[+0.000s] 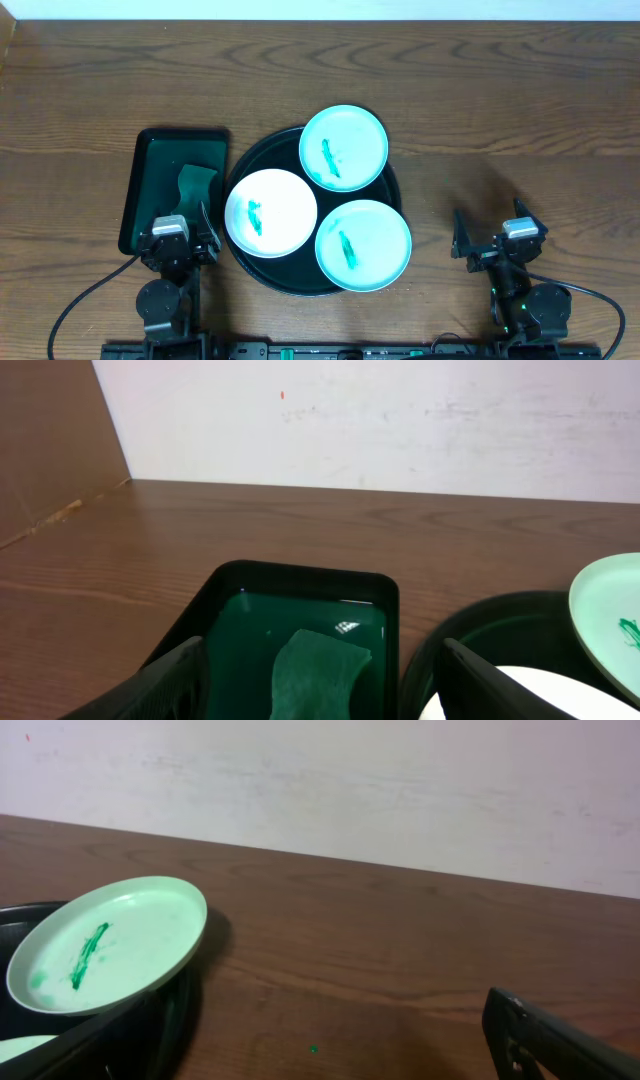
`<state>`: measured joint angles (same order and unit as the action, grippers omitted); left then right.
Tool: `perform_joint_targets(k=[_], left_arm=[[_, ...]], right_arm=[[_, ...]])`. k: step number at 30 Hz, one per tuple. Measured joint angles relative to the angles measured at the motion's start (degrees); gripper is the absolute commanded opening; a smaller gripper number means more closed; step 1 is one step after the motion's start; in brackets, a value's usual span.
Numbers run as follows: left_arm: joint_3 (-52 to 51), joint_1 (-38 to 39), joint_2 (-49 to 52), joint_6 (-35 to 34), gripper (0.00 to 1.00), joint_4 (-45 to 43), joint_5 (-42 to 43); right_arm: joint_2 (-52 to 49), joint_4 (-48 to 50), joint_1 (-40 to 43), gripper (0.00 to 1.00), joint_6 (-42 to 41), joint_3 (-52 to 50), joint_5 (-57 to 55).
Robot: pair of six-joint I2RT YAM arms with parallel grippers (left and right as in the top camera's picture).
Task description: Clean dirty plates on tray and stack at the side
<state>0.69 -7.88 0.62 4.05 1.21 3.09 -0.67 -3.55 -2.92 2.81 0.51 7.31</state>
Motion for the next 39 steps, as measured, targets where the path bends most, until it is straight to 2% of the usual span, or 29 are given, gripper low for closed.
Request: perform_joint_targets(k=[33,39], left_arm=[[0.0,0.0,0.04,0.0,0.72,-0.02,-0.02],[0.68,0.0,2.67,0.0,0.72,0.81,-0.72]], right_arm=[[0.0,0.81,0.0,0.99,-0.02,0.0,0.22],[-0.15,0.85,0.0,0.99,-0.04,0.0,0.74]])
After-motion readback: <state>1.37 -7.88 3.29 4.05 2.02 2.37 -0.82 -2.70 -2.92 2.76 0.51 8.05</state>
